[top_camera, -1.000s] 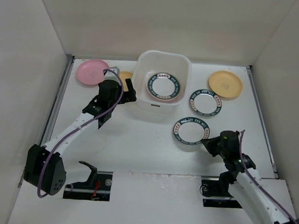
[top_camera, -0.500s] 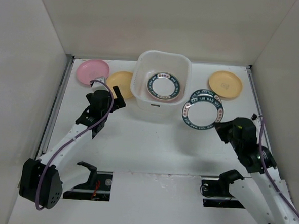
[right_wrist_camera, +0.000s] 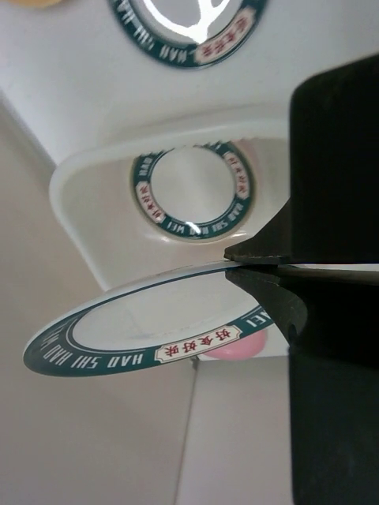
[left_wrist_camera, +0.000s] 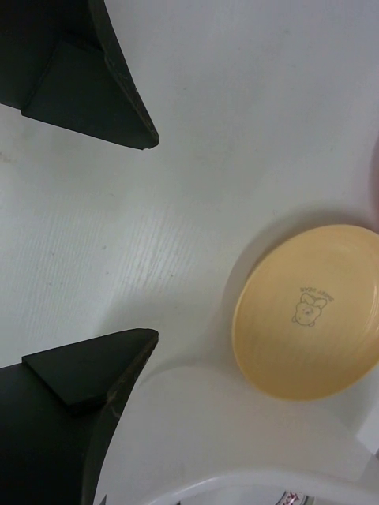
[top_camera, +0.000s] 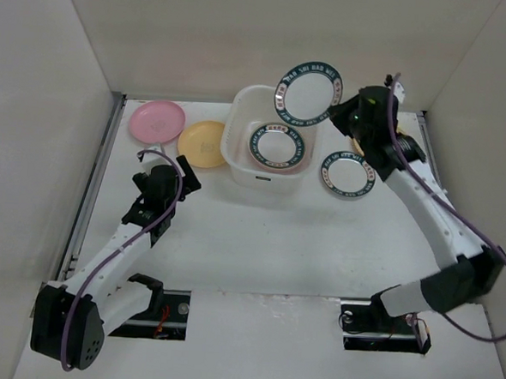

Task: Place the plates into the plastic bin on the countertop

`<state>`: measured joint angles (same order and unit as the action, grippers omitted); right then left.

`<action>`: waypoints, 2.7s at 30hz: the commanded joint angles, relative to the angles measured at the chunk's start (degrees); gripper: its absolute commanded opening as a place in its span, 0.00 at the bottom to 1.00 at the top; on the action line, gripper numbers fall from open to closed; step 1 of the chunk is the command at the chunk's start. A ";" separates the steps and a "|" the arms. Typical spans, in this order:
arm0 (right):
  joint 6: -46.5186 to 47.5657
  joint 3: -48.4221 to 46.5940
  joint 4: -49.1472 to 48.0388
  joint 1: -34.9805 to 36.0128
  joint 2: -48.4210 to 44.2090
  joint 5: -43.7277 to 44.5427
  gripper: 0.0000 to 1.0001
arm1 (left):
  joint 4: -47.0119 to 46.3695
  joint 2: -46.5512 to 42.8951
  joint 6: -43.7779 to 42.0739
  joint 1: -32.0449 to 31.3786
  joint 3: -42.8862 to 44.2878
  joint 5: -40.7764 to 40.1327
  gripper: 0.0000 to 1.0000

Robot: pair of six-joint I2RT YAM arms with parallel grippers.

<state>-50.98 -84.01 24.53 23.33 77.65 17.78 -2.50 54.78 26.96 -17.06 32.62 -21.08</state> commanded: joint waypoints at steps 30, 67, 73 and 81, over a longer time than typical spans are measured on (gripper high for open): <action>22.14 -11.89 -7.22 7.12 26.60 1.46 0.71 | -19.64 17.63 17.07 16.49 -2.57 20.29 0.86; 26.11 31.62 -17.77 11.43 -19.81 3.66 0.77 | -17.81 53.23 24.81 15.96 28.02 19.94 0.08; 25.85 32.41 -17.94 11.60 -21.13 3.66 0.77 | -15.70 44.29 20.86 15.87 26.35 17.13 0.03; 25.14 32.33 -18.38 12.57 -21.22 3.75 0.77 | -8.05 25.31 11.64 14.56 27.40 9.93 0.04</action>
<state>-25.34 -51.55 9.37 34.81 57.34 20.69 -12.05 88.20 42.39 -1.72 57.78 -6.39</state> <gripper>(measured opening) 0.769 0.057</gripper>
